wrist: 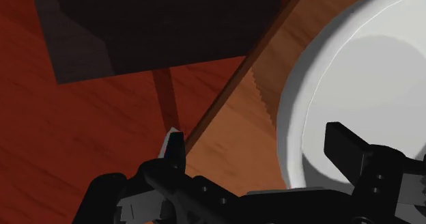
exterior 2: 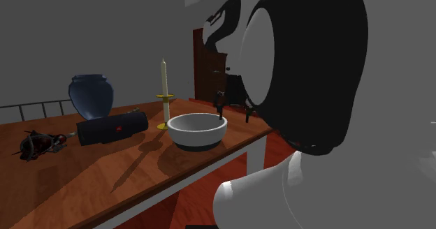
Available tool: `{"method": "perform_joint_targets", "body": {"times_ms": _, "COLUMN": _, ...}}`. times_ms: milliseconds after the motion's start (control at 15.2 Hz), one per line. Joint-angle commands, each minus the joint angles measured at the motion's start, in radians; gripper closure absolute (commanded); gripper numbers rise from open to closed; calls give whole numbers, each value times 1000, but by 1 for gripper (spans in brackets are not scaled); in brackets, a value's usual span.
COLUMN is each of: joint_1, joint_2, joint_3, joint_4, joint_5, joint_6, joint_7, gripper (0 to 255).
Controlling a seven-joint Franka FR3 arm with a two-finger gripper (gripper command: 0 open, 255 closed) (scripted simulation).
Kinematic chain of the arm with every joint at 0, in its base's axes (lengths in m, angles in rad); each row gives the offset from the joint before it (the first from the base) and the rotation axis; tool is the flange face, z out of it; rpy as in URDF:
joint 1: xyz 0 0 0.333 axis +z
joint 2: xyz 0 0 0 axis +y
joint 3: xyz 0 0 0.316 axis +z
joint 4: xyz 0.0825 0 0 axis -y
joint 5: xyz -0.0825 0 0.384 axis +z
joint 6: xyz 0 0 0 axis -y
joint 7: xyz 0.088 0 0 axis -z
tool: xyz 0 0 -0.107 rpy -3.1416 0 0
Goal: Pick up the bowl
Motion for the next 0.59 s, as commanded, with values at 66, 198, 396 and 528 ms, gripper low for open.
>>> {"method": "perform_joint_targets", "body": {"times_ms": 66, "joint_1": 22, "joint_2": 13, "joint_3": 7, "joint_4": 19, "joint_5": 72, "joint_6": 25, "joint_7": 19, "gripper": 0}}
{"method": "perform_joint_targets", "body": {"times_ms": 198, "joint_1": 22, "joint_2": 7, "joint_3": 9, "joint_4": -12, "joint_5": 73, "joint_6": 50, "joint_7": 15, "gripper": 0}}
{"method": "perform_joint_targets", "body": {"times_ms": 396, "joint_1": 22, "joint_2": -1, "joint_3": 11, "joint_4": -57, "joint_5": 75, "joint_6": 87, "joint_7": 10, "gripper": 0}}
{"method": "perform_joint_targets", "body": {"times_ms": 528, "joint_1": 22, "joint_2": -6, "joint_3": 13, "joint_4": -95, "joint_5": 76, "joint_6": 119, "joint_7": 5, "gripper": 0}}
